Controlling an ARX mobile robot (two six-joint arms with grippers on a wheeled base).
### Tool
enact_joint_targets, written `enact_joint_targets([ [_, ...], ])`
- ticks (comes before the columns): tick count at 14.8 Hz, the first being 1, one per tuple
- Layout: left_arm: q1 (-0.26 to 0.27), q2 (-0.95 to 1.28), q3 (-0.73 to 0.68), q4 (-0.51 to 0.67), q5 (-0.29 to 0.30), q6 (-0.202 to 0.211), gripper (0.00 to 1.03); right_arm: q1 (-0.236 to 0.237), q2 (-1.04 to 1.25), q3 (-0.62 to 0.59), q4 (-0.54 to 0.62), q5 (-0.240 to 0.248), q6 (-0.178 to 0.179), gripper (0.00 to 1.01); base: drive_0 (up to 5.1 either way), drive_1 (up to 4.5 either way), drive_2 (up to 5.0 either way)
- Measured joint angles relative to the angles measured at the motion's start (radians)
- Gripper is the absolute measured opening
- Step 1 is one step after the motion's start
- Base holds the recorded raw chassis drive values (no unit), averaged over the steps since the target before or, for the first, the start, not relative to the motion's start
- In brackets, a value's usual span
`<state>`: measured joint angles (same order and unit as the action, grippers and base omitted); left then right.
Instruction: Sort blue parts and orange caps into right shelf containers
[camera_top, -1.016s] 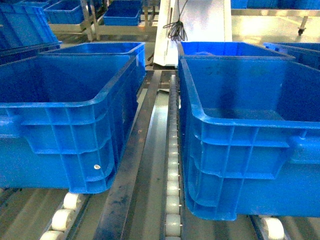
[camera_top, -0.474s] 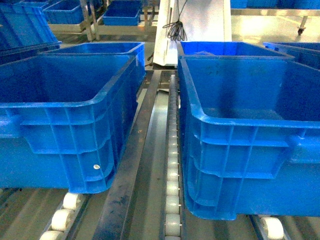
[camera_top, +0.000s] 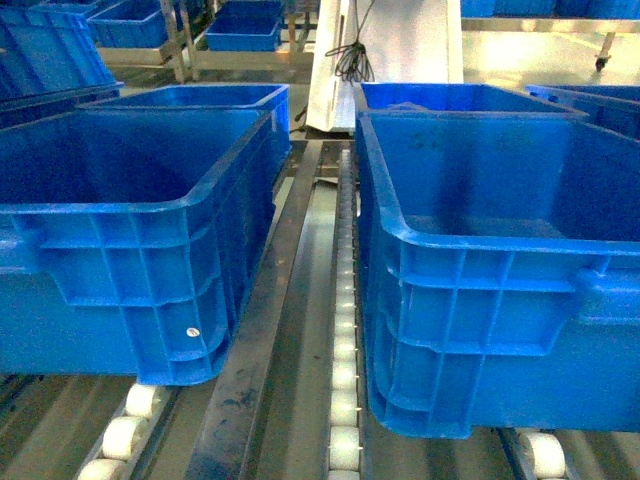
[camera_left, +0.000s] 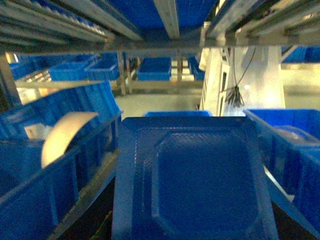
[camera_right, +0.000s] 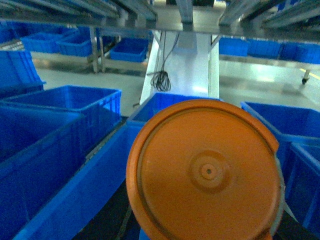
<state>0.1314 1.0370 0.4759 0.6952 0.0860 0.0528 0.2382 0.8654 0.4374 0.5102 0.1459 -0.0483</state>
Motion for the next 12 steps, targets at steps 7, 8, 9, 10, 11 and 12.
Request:
enact_joint_targets([
  [7,0.002,0.572,0.282,0.006,-0.01,-0.065,1.0,-0.05,0.453,0.165,0.083,-0.018,0.033,0.99,0.0,0.0,0.0],
  [8,0.004,0.572,0.282,-0.001,-0.003,-0.072,0.97,-0.05,0.453,0.165,0.069,-0.029,0.037,0.98,0.0,0.0,0.0],
  [9,0.003,0.572,0.282,-0.002,-0.001,-0.073,0.98,-0.049,0.453,0.165,0.068,-0.032,0.04,0.98,0.0,0.0,0.0],
  [10,0.001,0.569,0.28,-0.002,0.002,-0.072,0.98,-0.05,0.453,0.165,0.076,-0.032,0.041,0.98,0.0,0.0,0.0],
  [11,-0.006,0.562,0.272,-0.005,0.009,-0.072,0.98,-0.052,0.455,0.165,0.076,-0.034,0.042,0.98,0.0,0.0,0.0],
  [12,-0.01,0.559,0.266,-0.008,0.016,-0.072,0.98,-0.06,0.456,0.166,0.063,-0.047,0.054,0.98,0.0,0.0,0.0],
])
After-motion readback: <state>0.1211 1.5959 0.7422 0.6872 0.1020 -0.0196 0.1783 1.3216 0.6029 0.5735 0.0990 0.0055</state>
